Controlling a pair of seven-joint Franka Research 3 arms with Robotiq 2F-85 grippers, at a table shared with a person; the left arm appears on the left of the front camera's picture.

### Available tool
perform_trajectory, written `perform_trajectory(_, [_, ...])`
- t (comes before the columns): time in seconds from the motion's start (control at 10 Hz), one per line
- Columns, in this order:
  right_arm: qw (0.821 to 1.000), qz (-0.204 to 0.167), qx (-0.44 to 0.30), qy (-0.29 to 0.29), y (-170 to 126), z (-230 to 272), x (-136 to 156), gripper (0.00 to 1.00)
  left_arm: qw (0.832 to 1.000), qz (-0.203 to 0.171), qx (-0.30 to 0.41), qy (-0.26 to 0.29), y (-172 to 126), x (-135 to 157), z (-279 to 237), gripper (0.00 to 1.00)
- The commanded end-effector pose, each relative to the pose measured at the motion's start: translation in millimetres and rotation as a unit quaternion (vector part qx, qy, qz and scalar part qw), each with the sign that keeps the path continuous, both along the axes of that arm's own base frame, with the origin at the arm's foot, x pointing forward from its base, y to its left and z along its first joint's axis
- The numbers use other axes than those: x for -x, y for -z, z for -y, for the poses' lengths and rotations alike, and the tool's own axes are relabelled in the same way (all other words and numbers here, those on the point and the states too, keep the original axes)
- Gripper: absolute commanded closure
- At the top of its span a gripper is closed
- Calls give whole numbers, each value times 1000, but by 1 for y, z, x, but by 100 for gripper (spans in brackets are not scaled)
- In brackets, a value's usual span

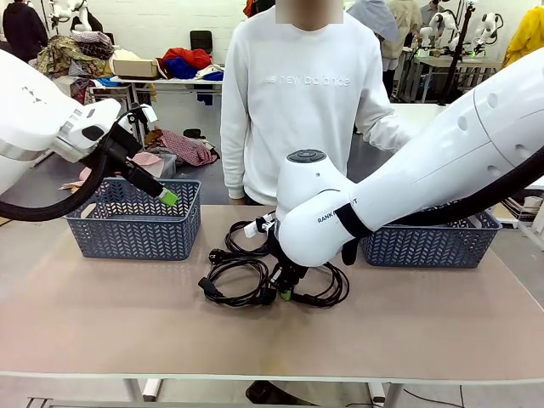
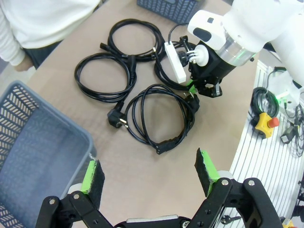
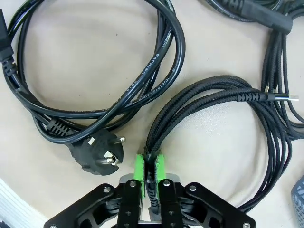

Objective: Organize the cables according to human instructions.
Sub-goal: Pick up a bundle of cables and place it in the basket indicated by the human.

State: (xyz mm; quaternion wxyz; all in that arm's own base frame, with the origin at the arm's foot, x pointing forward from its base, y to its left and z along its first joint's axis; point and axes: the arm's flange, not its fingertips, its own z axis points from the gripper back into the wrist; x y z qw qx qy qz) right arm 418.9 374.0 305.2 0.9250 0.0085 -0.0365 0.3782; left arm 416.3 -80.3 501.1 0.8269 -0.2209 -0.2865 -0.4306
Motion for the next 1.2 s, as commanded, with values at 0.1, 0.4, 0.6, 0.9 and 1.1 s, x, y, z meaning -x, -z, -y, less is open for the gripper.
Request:
perform_trajectory(0.1, [1000,5,3,17,-2,-8,4,100,1000,6,12,10,1,1,-2,0])
perform_trajectory(0.4, [1000,10,8,18,-11,-8,6,100,1000,6,12,10,1,1,-2,0])
perform_trajectory(0.6, [1000,13,13,18,-26,-7,8,100,1000,6,12,10,1,1,-2,0])
perform_trajectory(0.9, [999,19,20,18,-58,-3,8,100,1000,6,12,10,1,1,-2,0])
perform_trajectory(1.1, [1000,1,10,-6,-87,1,6,100,1000,6,12,10,1,1,-2,0])
